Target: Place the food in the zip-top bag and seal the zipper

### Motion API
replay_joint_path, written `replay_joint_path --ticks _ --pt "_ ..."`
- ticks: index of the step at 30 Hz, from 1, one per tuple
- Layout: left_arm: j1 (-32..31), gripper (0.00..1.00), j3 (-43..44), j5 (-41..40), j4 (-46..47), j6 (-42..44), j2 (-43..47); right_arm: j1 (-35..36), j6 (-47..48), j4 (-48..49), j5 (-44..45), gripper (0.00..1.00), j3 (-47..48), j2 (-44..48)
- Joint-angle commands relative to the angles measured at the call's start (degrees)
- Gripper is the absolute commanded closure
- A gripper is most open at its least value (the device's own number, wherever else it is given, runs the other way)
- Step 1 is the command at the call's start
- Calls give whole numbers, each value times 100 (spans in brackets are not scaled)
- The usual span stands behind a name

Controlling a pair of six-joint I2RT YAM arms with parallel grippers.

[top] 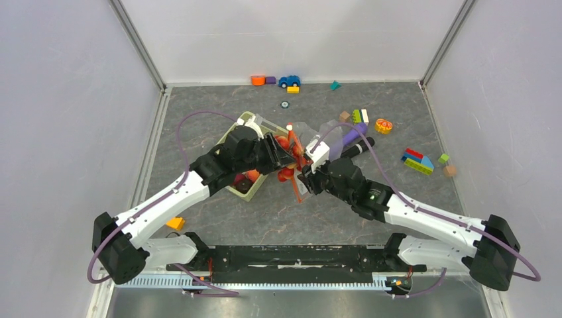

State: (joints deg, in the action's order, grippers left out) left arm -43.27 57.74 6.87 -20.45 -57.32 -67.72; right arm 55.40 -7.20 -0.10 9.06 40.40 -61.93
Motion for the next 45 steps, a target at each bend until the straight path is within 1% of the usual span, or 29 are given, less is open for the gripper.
replay_joint_path --ticks 1,3,5,8,13,15,17,20,21,24,29,34,37,41,45 --pt "-24 98 -43 -273 580 -353 198 17 -97 91 76 57 -40 333" --pt "-24 98 -57 -282 603 -391 173 16 -199 -148 226 54 -69 372" --pt "-24 98 -69 -291 634 -410 172 20 -309 -349 447 54 -143 398" --pt "-24 98 -102 -288 672 -428 185 18 -512 -488 740 56 -304 472" --pt "-24 98 -136 -283 734 -471 173 19 -675 -293 840 60 -459 301" --pt "-24 98 -155 -283 744 -473 190 20 -694 -197 805 66 -420 126" --pt "-24 98 -182 -309 752 -472 215 15 -775 -105 917 78 -402 -6" --pt "-20 98 -233 -324 838 -473 278 21 -902 -26 906 98 -432 -52" --pt "-24 98 -260 -287 900 -468 290 16 -921 235 799 100 -485 -24" --pt "-24 98 -239 -84 1058 -386 289 19 -1087 715 366 100 -667 145" --pt "-32 98 -239 568 1691 -545 304 16 -1326 871 52 100 -585 168" --pt "-59 98 -187 798 2017 -747 331 15 -1285 923 -230 100 -411 -69" --pt "-59 98 -251 999 2698 -1108 321 15 -1243 1019 -402 100 -393 -165" --pt "-92 98 -296 833 3025 -1372 376 20 -1234 1102 -379 100 -414 -105" --pt "-99 98 -659 514 3645 -1980 416 16 -1354 1365 -449 100 -518 100"
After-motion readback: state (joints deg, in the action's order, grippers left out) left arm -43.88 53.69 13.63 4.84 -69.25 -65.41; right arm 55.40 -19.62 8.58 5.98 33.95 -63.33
